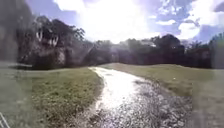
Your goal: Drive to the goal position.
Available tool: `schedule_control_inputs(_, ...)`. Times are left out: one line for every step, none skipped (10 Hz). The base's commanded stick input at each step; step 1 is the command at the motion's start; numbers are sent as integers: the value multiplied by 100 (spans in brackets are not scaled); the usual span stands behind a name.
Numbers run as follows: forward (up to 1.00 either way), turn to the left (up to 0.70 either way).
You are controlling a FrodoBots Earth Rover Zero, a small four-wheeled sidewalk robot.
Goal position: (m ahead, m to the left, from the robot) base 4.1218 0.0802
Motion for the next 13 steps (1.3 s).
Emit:
schedule_control_inputs(70, 0)
schedule_control_inputs(70, 0)
schedule_control_inputs(70, 0)
schedule_control_inputs(70, 0)
schedule_control_inputs(70, 0)
schedule_control_inputs(70, -9)
schedule_control_inputs(70, -19)
schedule_control_inputs(70, -29)
schedule_control_inputs(51, -25)
schedule_control_inputs(1, 0)
schedule_control_inputs(0, 0)
schedule_control_inputs(0, 0)
schedule_control_inputs(0, 0)
